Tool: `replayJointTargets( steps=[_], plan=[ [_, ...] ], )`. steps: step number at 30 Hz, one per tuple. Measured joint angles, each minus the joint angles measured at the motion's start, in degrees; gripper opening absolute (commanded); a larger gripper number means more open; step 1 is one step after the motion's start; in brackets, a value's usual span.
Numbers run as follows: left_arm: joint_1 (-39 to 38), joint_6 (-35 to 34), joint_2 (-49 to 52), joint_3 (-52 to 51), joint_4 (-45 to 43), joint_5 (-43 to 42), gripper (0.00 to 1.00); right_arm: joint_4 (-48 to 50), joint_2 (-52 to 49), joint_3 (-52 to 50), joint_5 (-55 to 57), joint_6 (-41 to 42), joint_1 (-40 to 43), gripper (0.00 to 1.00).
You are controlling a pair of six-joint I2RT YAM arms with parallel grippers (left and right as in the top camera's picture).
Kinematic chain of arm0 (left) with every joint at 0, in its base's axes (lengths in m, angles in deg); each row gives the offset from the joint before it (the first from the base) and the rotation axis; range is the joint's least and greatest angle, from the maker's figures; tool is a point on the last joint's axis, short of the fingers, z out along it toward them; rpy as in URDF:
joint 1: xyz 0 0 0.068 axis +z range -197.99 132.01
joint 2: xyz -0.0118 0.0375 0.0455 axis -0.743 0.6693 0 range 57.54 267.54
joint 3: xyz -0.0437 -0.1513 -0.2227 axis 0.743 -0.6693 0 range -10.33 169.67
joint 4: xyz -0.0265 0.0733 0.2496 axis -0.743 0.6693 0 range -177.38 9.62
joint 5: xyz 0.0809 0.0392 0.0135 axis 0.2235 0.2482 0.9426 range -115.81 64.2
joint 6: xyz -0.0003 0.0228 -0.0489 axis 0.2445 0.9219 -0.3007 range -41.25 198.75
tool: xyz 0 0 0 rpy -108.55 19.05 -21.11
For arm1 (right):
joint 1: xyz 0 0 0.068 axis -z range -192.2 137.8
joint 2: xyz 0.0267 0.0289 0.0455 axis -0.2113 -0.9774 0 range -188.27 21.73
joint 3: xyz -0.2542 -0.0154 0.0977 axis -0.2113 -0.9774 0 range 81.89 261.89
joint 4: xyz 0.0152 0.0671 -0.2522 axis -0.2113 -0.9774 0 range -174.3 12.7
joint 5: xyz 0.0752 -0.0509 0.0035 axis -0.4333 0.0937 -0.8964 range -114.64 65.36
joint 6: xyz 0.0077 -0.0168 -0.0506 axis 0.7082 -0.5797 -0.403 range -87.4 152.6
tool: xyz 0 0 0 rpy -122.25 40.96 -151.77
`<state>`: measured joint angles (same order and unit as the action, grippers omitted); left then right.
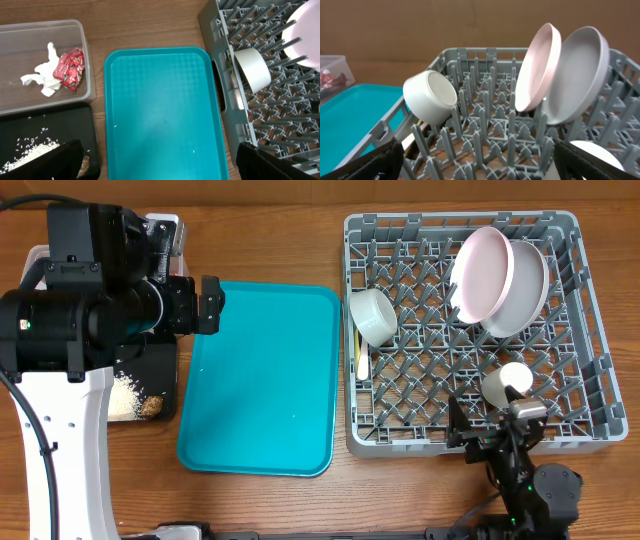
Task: Sort waste into correct bins and load items into the dishwasher rack
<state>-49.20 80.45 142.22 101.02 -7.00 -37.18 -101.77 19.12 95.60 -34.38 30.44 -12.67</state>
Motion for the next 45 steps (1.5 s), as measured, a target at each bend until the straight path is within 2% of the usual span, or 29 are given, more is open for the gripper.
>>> replayJointTargets(
  steps=[9,40,45],
  plan=[
    [0.0,-0.02,0.0,0.0,0.0,0.0,1.0,5.75,0.04,-7.76,-0.55,0.07,0.0,1.0],
    [0.0,-0.02,-0.11,0.0,0.02,0.0,1.0,7.28,0.96,-7.96,-0.55,0.04,0.0,1.0],
    [-1.66,0.02,-5.25,-0.85,1.03,3.58,1.0,7.26,0.96,-7.96,-0.52,0.04,0.0,1.0]
  ],
)
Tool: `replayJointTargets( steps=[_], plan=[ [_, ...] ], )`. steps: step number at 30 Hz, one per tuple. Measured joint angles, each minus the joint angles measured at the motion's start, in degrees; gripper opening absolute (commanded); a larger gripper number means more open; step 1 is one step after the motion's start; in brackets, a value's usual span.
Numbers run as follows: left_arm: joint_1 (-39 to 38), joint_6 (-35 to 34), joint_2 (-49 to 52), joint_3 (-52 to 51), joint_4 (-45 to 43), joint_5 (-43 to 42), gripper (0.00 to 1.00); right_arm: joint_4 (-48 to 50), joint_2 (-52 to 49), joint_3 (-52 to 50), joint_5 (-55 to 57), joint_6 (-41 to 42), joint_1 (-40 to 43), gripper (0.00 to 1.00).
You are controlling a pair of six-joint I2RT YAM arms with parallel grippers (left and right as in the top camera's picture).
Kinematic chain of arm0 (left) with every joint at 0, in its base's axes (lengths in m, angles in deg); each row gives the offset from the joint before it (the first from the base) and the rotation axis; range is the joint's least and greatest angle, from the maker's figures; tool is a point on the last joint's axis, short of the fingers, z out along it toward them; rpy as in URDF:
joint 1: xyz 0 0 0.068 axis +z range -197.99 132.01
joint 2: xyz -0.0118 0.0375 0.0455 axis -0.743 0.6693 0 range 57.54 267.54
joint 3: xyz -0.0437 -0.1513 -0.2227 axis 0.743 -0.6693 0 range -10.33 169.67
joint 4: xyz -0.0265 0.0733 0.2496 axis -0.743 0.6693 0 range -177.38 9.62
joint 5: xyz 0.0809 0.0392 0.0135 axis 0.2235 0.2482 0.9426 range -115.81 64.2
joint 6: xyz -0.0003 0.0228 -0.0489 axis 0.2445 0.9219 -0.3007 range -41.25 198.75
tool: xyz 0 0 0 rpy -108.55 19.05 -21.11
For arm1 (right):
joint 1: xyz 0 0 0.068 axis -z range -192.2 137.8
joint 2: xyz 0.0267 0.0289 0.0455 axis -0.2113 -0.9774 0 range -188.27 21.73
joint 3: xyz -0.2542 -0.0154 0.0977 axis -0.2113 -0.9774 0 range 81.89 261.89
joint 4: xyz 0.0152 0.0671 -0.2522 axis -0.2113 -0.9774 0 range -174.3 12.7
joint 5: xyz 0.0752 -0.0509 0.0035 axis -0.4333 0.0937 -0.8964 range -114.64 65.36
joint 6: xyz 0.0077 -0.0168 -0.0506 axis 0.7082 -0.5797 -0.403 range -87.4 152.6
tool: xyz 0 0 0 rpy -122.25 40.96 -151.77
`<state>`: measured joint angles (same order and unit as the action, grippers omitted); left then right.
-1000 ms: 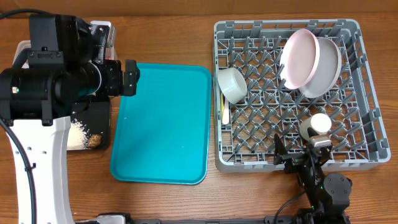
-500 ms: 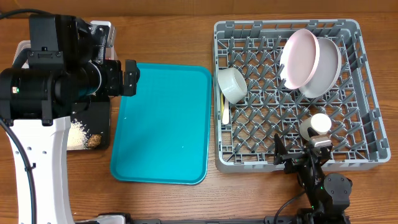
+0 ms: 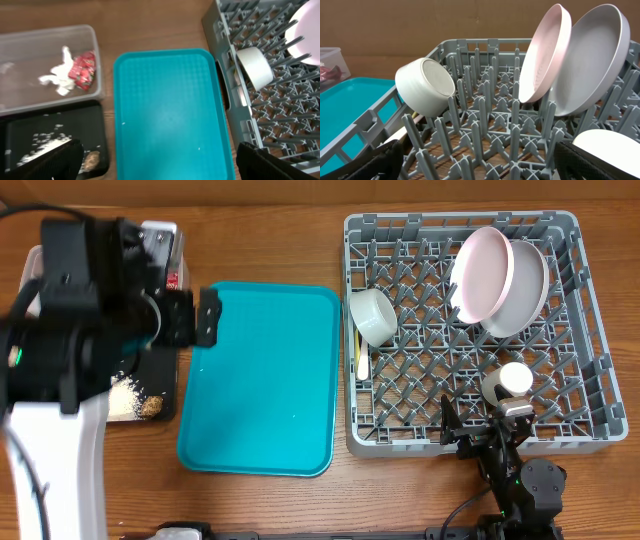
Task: Sort waste into correct bins and load items into the dishwasher rack
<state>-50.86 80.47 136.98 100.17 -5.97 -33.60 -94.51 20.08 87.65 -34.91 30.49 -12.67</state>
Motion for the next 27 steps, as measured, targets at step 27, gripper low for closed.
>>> replayJointTargets(
  steps=[27],
  plan=[
    [0.31,7.54,-72.63,-82.58,-63.63,11.54,1.0,0.07,0.11,-0.22,-0.02,0.0,0.0,1.0]
  ],
)
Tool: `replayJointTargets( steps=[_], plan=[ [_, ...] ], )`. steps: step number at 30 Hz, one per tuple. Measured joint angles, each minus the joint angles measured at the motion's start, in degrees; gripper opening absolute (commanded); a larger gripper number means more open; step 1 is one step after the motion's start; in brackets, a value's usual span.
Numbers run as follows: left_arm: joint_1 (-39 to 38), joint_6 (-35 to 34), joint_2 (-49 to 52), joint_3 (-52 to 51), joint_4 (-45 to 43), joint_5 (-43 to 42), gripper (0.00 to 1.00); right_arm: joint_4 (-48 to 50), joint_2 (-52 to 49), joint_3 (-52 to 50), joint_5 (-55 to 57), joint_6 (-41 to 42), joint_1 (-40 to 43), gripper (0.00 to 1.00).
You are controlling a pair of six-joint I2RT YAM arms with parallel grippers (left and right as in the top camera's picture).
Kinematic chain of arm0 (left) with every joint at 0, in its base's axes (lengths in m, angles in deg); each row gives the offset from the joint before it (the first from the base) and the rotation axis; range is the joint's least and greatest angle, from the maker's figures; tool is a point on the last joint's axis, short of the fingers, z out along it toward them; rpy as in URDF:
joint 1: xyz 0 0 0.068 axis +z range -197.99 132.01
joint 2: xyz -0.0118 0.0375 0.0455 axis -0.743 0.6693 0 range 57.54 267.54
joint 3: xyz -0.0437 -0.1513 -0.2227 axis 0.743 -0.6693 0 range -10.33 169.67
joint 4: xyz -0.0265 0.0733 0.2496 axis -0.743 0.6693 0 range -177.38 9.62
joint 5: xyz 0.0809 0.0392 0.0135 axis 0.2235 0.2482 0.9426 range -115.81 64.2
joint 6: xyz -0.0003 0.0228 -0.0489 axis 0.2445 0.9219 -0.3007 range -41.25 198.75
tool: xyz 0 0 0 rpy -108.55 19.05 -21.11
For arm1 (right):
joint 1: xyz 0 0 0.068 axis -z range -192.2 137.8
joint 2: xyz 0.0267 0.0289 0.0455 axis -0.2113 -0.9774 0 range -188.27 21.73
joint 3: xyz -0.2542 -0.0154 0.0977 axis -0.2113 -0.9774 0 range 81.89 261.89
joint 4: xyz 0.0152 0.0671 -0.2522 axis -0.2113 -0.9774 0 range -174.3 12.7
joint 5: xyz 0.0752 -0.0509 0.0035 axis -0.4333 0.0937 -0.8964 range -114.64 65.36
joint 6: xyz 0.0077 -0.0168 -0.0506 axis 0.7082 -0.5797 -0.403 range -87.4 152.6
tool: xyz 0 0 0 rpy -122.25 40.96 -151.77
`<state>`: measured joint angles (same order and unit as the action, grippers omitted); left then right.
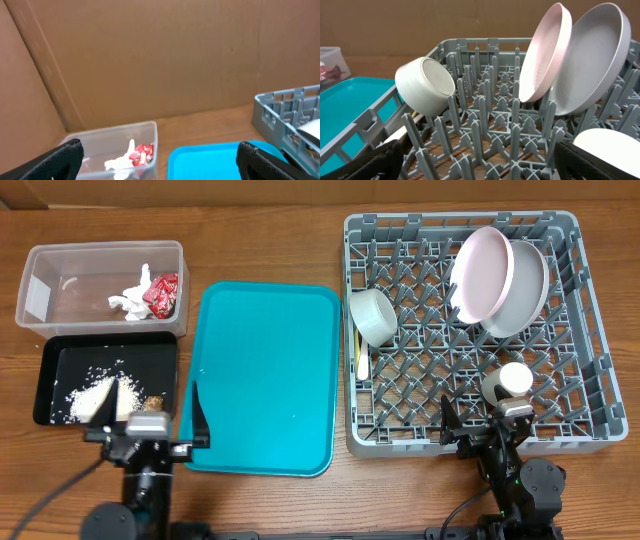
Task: Sort waste into correct bins and load items into the dishwasher rack
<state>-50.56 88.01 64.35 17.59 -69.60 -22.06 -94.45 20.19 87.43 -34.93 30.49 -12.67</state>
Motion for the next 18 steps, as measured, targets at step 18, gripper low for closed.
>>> replayJointTargets(
  steps=[18],
  plan=[
    [0.11,-6.69,-5.95,-27.45,-18.86,0.0,1.0,-0.02,0.04,0.0,0.02,-0.02,0.0,1.0]
  ],
)
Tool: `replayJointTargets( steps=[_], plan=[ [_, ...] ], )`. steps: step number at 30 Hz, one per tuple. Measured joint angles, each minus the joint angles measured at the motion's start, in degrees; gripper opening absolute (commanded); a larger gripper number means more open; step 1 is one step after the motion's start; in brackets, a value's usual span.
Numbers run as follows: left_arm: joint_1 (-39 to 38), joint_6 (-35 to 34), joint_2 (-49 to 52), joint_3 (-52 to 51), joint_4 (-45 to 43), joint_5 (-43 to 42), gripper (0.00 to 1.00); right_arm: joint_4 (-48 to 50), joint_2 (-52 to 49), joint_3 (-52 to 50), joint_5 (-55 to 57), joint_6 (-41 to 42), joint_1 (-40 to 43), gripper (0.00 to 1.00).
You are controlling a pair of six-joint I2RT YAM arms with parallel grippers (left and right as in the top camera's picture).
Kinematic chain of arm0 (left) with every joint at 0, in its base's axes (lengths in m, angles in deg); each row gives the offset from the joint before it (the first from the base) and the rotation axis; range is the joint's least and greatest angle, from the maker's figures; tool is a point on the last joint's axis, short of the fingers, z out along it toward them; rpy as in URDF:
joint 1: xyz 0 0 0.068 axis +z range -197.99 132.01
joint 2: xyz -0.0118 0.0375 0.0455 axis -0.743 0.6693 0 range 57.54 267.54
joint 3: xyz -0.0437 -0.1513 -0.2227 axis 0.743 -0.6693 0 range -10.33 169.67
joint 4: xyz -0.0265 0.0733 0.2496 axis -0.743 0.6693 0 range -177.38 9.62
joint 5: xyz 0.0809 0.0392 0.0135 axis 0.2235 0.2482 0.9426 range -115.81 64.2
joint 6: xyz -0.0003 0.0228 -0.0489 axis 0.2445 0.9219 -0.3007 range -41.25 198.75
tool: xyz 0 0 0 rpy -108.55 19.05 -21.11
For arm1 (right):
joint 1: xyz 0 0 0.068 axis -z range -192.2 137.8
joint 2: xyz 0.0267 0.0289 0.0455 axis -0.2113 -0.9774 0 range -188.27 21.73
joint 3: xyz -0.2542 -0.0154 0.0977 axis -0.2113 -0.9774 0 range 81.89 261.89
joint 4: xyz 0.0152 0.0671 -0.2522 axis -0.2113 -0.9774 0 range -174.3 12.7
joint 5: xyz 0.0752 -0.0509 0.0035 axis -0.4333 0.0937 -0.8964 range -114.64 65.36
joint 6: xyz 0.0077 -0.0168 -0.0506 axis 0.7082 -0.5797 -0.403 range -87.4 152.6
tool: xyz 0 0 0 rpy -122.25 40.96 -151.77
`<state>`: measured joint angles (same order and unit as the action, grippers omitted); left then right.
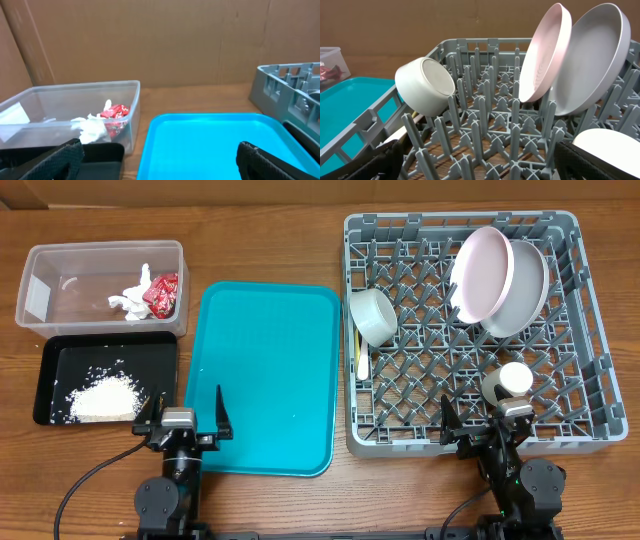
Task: Sort waste into correct bins and load items into the dishwasher rack
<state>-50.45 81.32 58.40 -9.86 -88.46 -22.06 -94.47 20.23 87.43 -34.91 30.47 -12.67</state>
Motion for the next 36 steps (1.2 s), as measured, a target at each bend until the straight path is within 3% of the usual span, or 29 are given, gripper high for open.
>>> replayJointTargets(
  steps=[5,36],
  plan=[
    [0.0,-0.72,0.0,0.0,5.25,-0.02,1.0,0.02,0.0,0.0,-0.04,0.04,0.0,1.0],
    [0.0,-0.79,0.0,0.0,5.27,-0.02,1.0,0.02,0.0,0.0,-0.02,0.02,0.0,1.0]
  ],
)
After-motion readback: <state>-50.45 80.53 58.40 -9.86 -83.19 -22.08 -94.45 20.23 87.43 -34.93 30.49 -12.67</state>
